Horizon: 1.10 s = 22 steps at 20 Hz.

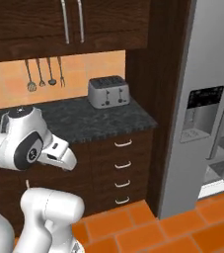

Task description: Place one lime and one fish in each tupperware on the nearby counter, to pack two identical lunches.

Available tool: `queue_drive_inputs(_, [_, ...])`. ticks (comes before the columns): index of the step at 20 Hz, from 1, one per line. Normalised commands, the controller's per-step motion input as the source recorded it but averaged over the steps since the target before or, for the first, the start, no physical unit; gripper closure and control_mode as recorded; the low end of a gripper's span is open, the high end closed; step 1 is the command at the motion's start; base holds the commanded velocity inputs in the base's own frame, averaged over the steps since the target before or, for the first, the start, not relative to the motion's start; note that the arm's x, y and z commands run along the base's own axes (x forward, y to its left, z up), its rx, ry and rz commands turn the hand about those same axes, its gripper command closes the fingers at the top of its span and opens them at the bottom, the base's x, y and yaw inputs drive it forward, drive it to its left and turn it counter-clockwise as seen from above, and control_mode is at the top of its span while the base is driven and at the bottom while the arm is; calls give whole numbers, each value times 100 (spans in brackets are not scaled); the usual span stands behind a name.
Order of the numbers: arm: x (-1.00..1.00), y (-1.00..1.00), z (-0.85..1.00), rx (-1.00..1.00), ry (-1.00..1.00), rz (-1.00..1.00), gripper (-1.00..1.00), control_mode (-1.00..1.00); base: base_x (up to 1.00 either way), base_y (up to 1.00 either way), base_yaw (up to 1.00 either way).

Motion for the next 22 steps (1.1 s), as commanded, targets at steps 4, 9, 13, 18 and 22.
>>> queue_drive_inputs(4, [0, 0, 0, 0, 0, 0, -100, 100, 2, -99, 12])
queue_drive_inputs(9, [0, 0, 0, 0, 0, 0, -100, 100, 21, -100, 39])
queue_drive_inputs(13, [0, 0, 0, 0, 0, 0, -100, 100, 3, -100, 62])
queue_drive_inputs(18, [0, 0, 0, 0, 0, 0, -100, 100, -1, -100, 62])
queue_drive_inputs(22, [0, 0, 0, 0, 0, 0, -100, 100, -42, -94, 3])
